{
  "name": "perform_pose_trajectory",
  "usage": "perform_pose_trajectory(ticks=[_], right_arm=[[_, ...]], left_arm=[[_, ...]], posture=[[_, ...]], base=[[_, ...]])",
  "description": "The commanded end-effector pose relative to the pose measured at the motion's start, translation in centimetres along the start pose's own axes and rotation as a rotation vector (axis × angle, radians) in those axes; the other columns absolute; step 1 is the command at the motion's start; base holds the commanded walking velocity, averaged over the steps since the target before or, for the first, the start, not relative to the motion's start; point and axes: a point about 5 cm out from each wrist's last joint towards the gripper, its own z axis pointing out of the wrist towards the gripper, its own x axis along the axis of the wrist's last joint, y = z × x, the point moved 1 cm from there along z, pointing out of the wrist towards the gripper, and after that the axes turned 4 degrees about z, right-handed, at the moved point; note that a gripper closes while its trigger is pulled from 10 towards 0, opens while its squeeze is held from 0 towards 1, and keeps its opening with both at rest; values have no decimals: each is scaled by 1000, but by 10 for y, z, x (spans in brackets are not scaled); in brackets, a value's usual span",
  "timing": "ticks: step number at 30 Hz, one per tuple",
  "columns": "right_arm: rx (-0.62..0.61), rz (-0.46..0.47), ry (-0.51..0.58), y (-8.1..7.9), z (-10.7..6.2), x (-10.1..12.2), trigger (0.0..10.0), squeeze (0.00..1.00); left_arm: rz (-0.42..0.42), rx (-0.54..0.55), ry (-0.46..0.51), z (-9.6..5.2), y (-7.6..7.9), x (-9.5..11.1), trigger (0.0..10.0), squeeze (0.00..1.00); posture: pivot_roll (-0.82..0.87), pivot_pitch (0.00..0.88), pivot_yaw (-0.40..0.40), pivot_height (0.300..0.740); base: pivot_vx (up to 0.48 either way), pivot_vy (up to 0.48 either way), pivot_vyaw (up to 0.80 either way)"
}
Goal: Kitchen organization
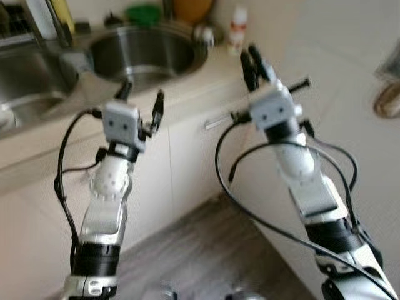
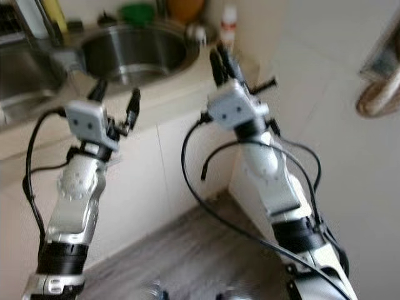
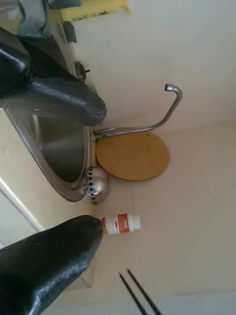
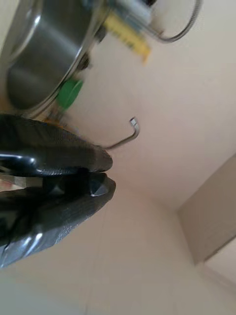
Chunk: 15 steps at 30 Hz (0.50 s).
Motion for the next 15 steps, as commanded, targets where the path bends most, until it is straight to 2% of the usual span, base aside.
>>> perform_pose_trajectory(ticks=[1, 4, 6, 8, 11, 15], right_arm=[[-19, 35, 47, 7, 4, 8, 10000, 0], [-34, 56, 36, 11, 7, 9, 10000, 0], [-37, 41, 34, 13, 9, 10, 10000, 0], [-58, 74, 45, 16, 12, 12, 10000, 0], [-100, 188, 70, 22, 16, 18, 10000, 0], [-107, 241, 81, 22, 19, 20, 10000, 0]], left_arm=[[10, -14, 14, 3, 3, 4, 10000, 0], [16, -7, 19, 3, 2, 4, 10000, 0], [18, -2, 21, 3, 1, 5, 10000, 0], [20, 1, 25, 3, 1, 5, 10000, 0], [20, 1, 29, 4, 2, 6, 10000, 0], [20, 0, 30, 4, 2, 6, 10000, 0]], posture=[[141, 0, -67, 740], [144, 0, -69, 740], [142, 0, -67, 740], [142, 0, -65, 740], [141, 0, -63, 740], [140, 0, -62, 740]], base=[[435, 0, 0], [420, 0, 0], [416, 0, 800], [409, 0, 800], [389, 0, 800], [368, 0, 800]])
